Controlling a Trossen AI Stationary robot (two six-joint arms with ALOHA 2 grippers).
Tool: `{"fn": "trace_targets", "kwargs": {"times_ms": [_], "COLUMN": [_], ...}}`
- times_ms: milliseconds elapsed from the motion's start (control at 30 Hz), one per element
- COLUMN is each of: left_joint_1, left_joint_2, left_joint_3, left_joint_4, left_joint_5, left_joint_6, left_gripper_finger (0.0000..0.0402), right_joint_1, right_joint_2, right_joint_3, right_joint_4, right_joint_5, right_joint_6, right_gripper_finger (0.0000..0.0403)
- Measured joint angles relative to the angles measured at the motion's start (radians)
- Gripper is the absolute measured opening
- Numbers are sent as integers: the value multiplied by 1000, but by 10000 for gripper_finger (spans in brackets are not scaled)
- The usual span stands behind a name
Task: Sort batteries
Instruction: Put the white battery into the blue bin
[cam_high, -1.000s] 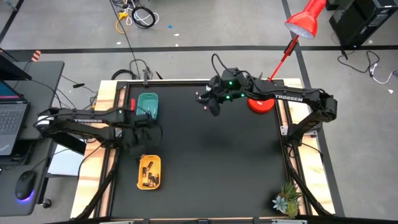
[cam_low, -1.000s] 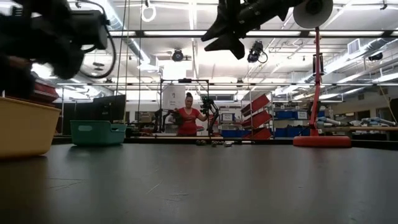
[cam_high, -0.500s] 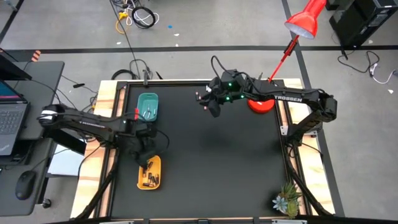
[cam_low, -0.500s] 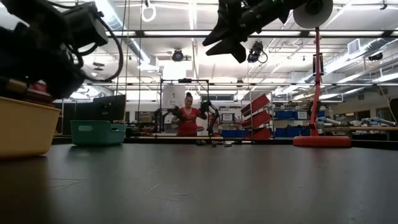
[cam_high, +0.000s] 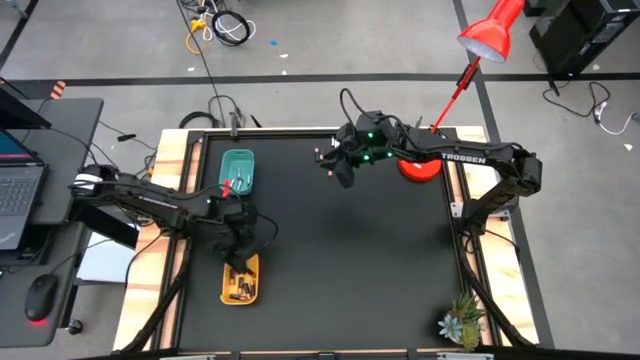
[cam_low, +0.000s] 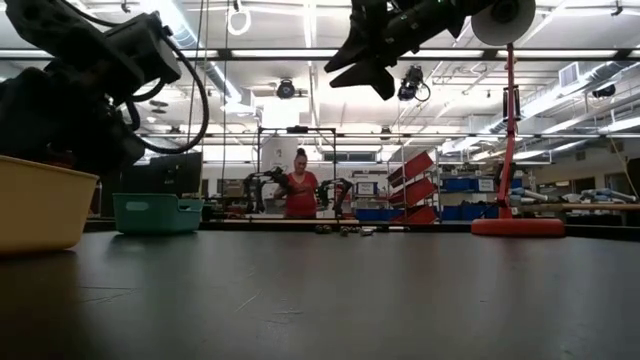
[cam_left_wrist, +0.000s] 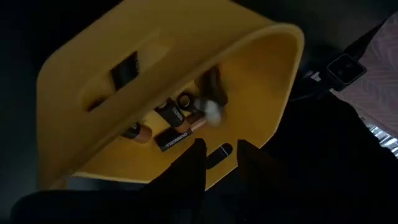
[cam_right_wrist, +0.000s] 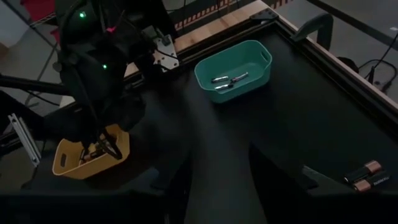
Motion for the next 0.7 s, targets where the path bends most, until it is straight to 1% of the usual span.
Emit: {"fn": "trace_targets", "kwargs": {"times_ms": [100, 200, 300, 367, 433, 533, 600, 700], "left_joint_1": [0, 0, 5, 18, 41, 94, 141, 211], "left_joint_2": [0, 0, -7, -8, -9, -6, -6, -5], "left_joint_3": [0, 0, 10, 43, 78, 129, 147, 153], "left_joint_4": [40, 135, 281, 385, 507, 704, 813, 916], "left_joint_5": [23, 130, 249, 269, 258, 200, 121, -13], "left_joint_6": [2, -2, -59, -97, -128, -143, -128, -41], "left_gripper_finger": [99, 100, 100, 101, 101, 101, 101, 101], "right_joint_1": [0, -1, -1, -3, -6, -20, -35, -60], "right_joint_2": [0, 0, 0, 0, 0, 0, 5, 20], "right_joint_3": [0, 0, 0, 0, -9, -40, -77, -138], "right_joint_4": [4, 3, -1, -5, -8, -16, -2, 10], "right_joint_5": [0, 0, 3, 4, 16, 54, 84, 119], "right_joint_6": [-3, -5, -8, -18, -25, -32, -45, -52], "right_gripper_finger": [167, 167, 167, 167, 167, 167, 167, 167]}}
